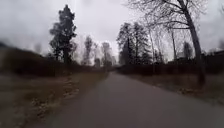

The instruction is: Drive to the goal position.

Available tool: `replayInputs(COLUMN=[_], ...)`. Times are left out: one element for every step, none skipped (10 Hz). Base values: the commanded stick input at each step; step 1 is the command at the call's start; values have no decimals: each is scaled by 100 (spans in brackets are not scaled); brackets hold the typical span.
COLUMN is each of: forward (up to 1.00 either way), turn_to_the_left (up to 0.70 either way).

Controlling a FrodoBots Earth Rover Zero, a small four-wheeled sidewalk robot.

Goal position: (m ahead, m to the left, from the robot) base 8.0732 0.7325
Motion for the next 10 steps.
replayInputs(forward=[70, 70, 70, 70, 70, 70, 70, 70, 70, 70], turn_to_the_left=[7, 13, 14, 9, 0, 0, 0, 0, 0, 0])
